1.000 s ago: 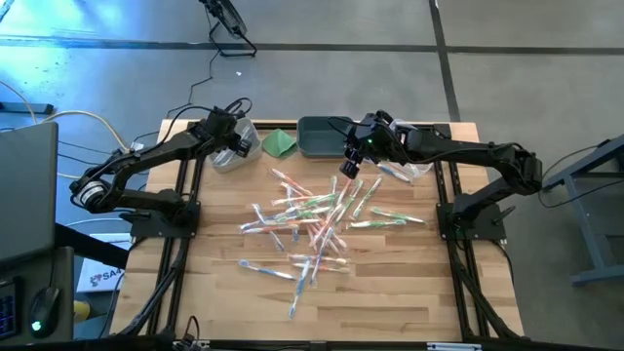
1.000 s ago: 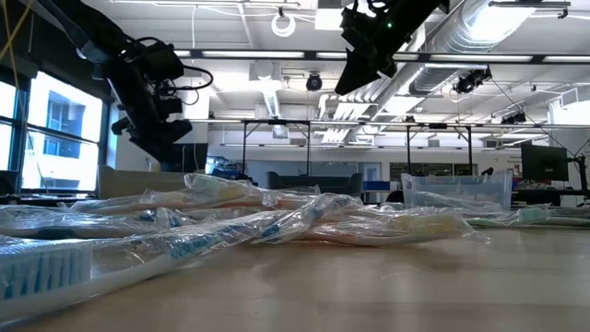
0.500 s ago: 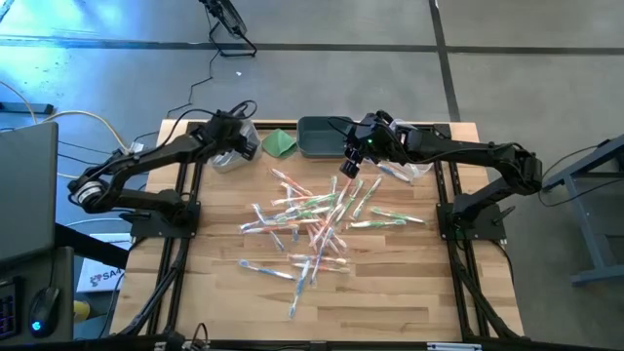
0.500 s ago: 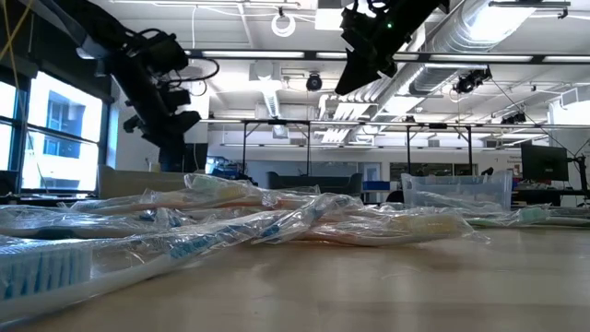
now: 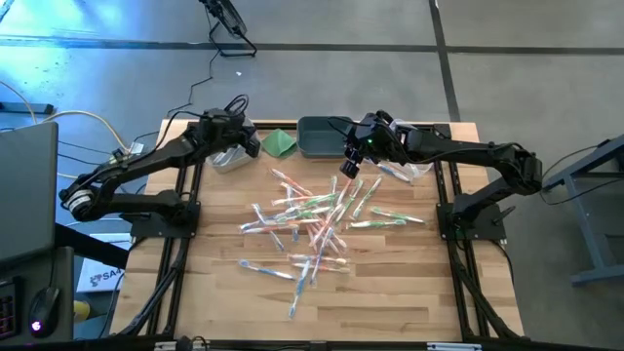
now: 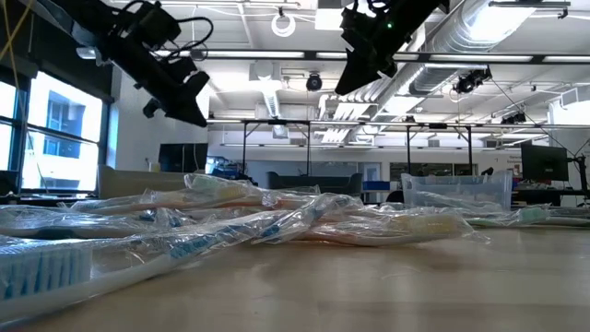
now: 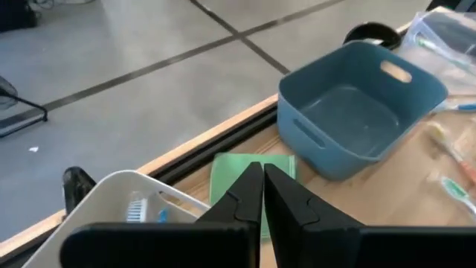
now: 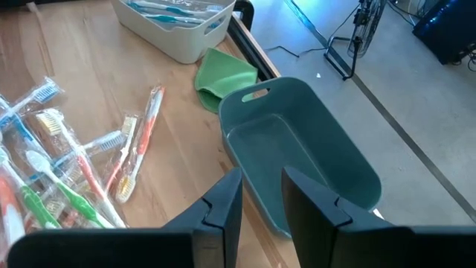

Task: Pick & Place Toothbrushes
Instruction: Put the orange toothbrush into the blue bin

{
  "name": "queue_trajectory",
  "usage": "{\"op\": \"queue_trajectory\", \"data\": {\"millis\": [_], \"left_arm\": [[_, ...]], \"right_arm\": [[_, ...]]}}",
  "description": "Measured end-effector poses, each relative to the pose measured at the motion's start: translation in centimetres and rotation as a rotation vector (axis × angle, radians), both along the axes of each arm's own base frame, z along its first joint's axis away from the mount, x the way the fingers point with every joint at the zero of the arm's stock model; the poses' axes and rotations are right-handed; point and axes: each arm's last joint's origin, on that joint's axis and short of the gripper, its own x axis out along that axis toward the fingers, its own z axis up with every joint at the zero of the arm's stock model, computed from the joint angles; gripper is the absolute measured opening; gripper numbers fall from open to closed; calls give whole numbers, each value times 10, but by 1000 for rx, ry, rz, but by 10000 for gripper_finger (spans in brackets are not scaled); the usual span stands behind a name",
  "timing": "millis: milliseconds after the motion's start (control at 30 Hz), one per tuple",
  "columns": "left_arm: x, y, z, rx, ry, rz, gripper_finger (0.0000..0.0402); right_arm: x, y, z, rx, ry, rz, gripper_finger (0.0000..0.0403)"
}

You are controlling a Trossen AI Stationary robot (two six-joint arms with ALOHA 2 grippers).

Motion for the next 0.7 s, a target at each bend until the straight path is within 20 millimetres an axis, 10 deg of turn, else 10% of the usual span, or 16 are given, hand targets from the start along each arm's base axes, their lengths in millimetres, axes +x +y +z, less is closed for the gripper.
{"op": "queue_trajectory", "data": {"millis": [700], "left_arm": [[29, -58, 10, 85, -6, -163, 12]], "right_arm": [[5, 11, 7, 0, -74, 18, 89]]}}
